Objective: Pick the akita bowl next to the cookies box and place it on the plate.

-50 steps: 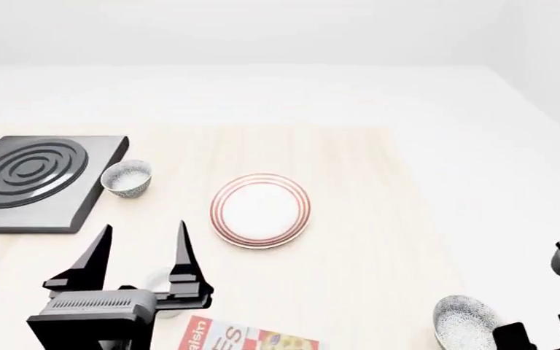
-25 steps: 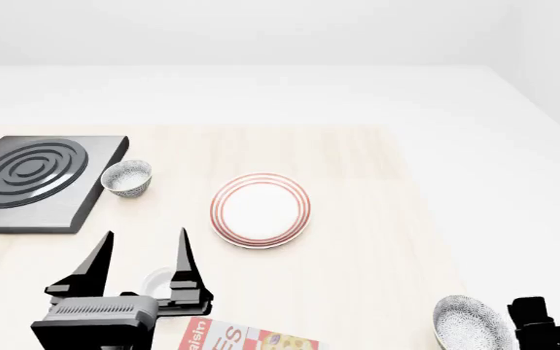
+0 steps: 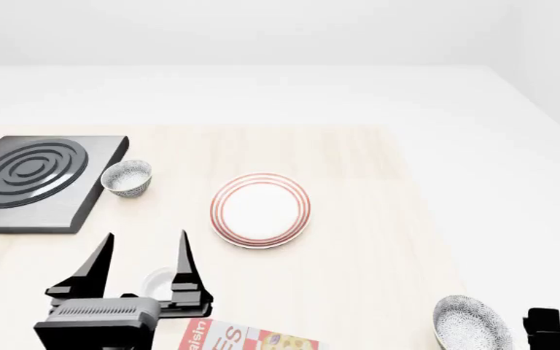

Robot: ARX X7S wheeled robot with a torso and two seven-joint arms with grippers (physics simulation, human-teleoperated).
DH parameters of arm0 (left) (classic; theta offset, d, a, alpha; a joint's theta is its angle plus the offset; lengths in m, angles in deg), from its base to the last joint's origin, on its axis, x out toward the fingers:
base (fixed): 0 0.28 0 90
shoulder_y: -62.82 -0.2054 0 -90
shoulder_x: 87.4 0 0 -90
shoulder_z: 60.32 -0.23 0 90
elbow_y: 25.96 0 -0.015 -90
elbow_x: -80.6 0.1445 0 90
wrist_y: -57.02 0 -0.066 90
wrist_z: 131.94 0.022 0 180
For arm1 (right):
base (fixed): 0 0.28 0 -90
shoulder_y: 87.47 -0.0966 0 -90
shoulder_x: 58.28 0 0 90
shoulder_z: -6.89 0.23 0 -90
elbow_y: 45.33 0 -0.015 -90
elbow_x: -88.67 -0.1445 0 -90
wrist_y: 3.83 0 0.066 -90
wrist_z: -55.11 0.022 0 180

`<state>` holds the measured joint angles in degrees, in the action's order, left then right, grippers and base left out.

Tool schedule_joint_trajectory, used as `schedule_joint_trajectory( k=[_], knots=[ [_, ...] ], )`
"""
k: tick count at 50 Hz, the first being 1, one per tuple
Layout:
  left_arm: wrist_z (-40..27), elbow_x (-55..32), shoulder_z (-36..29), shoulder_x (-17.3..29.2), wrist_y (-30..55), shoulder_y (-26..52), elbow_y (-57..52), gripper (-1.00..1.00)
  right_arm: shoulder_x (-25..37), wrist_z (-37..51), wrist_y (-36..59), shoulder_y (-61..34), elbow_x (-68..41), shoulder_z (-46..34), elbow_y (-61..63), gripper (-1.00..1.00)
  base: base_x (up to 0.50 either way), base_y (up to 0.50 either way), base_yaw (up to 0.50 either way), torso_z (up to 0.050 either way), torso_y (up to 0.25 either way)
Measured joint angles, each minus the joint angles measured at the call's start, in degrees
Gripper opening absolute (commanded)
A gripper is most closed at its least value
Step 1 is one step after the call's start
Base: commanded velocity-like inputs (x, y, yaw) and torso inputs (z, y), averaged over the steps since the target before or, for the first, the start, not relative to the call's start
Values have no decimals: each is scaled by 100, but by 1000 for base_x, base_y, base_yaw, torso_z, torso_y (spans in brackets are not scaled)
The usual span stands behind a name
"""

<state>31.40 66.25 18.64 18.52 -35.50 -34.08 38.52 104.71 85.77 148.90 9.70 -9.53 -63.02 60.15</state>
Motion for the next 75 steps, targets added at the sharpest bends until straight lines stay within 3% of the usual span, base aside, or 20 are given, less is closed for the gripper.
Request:
schedule_joint_trajectory(
  k=[28,46,47,75],
  knots=[
    [-108,-24,-50,70,-51,-9,52,100,-651,-724,38,-1702,1087,-2018,-858,100,0,0,0,0,0],
    [-151,-57,-76,113,-78,-45,40,100,-956,-1219,102,-2144,1644,-2735,-1201,100,0,0,0,0,0],
    [-153,-59,-78,115,-79,-45,39,100,-969,-1230,114,-2166,1669,-2770,-1208,-100,0,0,0,0,0],
    [-214,-82,-129,162,-132,-56,36,100,-1060,-1425,442,-2938,2006,-3356,-974,-100,0,0,0,0,0]
  ],
)
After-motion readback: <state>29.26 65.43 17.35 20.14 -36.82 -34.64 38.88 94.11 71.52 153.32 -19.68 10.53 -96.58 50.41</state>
